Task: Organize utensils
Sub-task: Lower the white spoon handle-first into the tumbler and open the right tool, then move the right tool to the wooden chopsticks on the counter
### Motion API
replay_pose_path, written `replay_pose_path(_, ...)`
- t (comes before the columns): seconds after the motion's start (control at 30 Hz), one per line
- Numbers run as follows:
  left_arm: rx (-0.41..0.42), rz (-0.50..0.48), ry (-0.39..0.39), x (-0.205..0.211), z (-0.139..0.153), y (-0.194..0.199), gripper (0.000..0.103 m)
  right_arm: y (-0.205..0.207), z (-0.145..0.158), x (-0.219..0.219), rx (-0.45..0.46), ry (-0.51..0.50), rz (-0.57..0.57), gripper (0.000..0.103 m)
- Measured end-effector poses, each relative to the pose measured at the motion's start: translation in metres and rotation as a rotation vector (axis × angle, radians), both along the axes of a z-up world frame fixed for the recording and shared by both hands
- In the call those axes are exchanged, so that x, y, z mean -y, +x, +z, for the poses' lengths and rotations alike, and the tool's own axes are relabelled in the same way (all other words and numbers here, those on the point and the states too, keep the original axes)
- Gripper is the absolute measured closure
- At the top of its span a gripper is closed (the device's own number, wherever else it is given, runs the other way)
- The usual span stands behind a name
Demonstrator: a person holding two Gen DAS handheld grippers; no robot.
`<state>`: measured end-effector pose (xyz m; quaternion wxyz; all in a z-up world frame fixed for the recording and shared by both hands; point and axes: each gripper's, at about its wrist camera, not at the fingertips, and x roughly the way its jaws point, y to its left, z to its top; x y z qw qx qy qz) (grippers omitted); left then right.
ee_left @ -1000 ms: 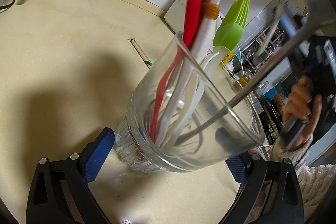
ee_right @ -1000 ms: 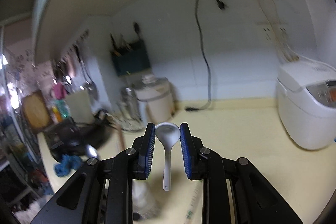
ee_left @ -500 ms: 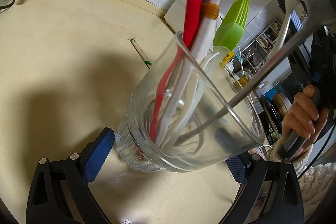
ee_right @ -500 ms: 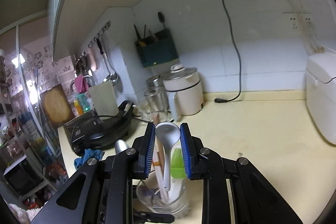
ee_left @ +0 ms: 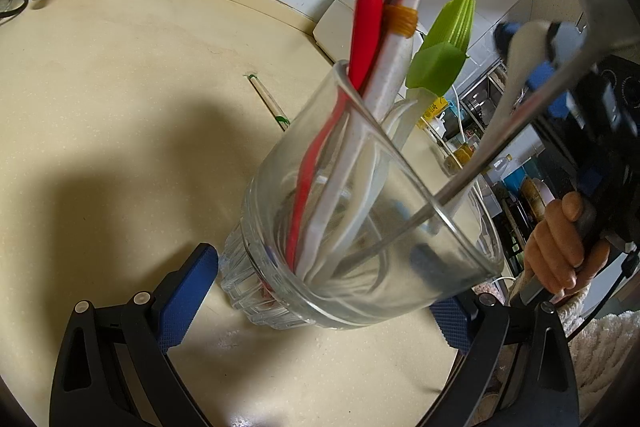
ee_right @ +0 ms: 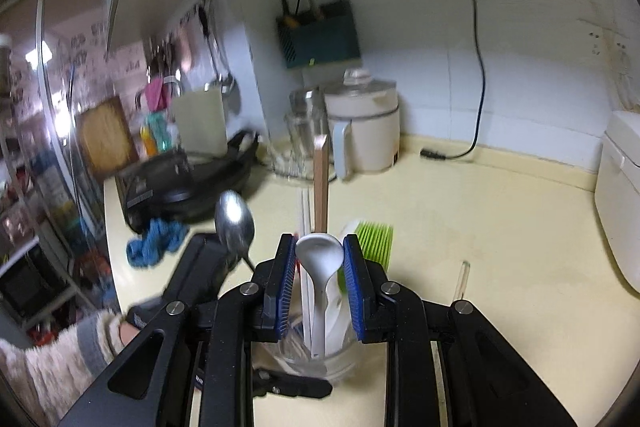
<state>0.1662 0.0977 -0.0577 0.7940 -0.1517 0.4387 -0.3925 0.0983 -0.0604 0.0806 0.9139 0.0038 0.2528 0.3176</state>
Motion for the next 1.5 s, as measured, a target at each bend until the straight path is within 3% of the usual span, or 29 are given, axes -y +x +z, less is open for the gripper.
replay_pose_path(0.33, 0.0, 0.0, 0.0, 0.0, 0.0, 0.0, 0.004, 0.003, -0.018, -0.015, -0.058, -0.077, 0.007, 0.078)
replay_pose_path(0.67, 0.0, 0.0, 0.0, 0.0, 0.0, 0.0, 0.004, 0.0, 0.002, 0.011, -0.02, 0.0, -0.044, 0.073)
replay_pose_path(0.8, 0.0, 0.0, 0.0, 0.0, 0.0, 0.0, 0.004, -0.006, 0.014, 0.053, 0.016, 0.048, -0.143, 0.072)
replay_pose_path(0.9, -0.001, 0.0, 0.0, 0.0, 0.0, 0.0, 0.004, -0.008, 0.008, 0.1, 0.008, 0.074, -0.283, 0.072)
replay_pose_path(1.07, -0.001, 0.0, 0.0, 0.0, 0.0, 0.0, 0.004, -0.004, -0.036, 0.18, -0.117, 0.132, -0.53, 0.072)
replay_pose_path(1.13, -0.001, 0.0, 0.0, 0.0, 0.0, 0.0, 0.004, 0.0, -0.054, 0.199, -0.178, 0.141, -0.579, 0.072)
replay_pose_path(1.27, -0.001, 0.0, 0.0, 0.0, 0.0, 0.0, 0.004, 0.011, -0.084, 0.21, -0.319, 0.238, -0.543, 0.072)
replay_pose_path(1.5, -0.001, 0.0, 0.0, 0.0, 0.0, 0.0, 0.004, 0.01, -0.087, 0.148, -0.292, 0.064, -0.388, 0.072)
